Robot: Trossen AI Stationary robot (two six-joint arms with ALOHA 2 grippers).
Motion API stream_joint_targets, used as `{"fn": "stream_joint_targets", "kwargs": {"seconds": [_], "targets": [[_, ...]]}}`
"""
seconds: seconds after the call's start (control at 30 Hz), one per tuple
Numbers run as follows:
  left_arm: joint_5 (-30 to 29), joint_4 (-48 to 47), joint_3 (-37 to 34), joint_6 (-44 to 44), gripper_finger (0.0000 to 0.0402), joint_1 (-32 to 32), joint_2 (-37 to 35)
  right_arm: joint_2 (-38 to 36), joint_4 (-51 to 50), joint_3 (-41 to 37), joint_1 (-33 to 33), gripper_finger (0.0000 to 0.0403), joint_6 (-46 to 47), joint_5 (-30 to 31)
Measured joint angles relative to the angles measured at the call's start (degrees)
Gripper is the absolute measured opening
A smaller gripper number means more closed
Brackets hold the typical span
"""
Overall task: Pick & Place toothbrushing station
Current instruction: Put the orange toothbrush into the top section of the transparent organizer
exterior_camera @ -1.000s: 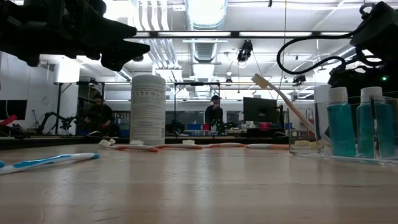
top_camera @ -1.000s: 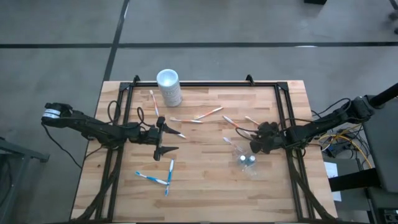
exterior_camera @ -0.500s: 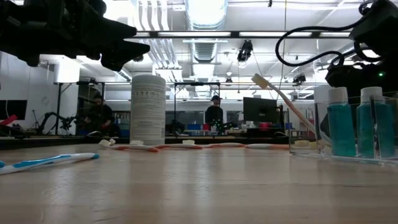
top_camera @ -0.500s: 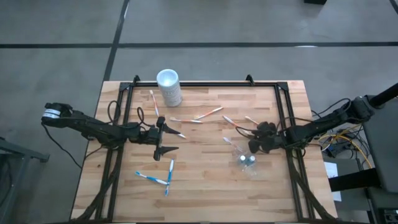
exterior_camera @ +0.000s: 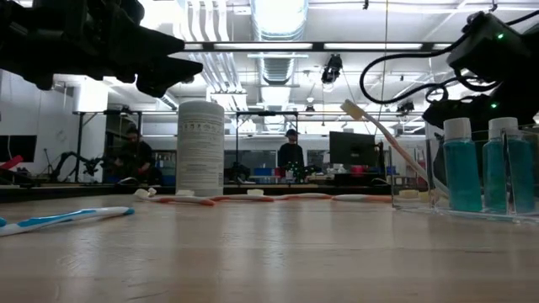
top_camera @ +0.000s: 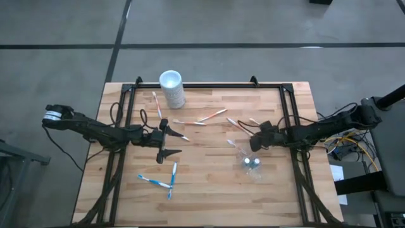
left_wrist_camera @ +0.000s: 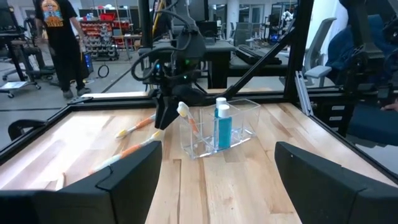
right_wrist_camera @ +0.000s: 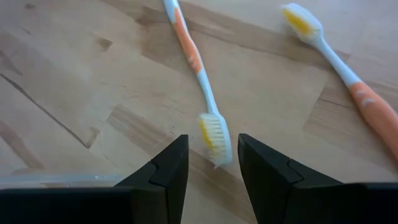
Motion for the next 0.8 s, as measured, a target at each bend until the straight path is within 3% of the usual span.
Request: {"fn": "stream_joint_targets", "kwargs": {"seconds": [0.53,0.8], "targets": [[0.01,-0.65,-0.02,-0.02,0.0319,0.02,0.0,7.97,4.22,0.87,-1.63,0.0125,-0.88,-2.88],[0.01,-0.67,0.0,0.0,0.0319,0.02,0.02,8.04,3.22,0.72,-1.56,0.007,-1.76,-2.81]]}}
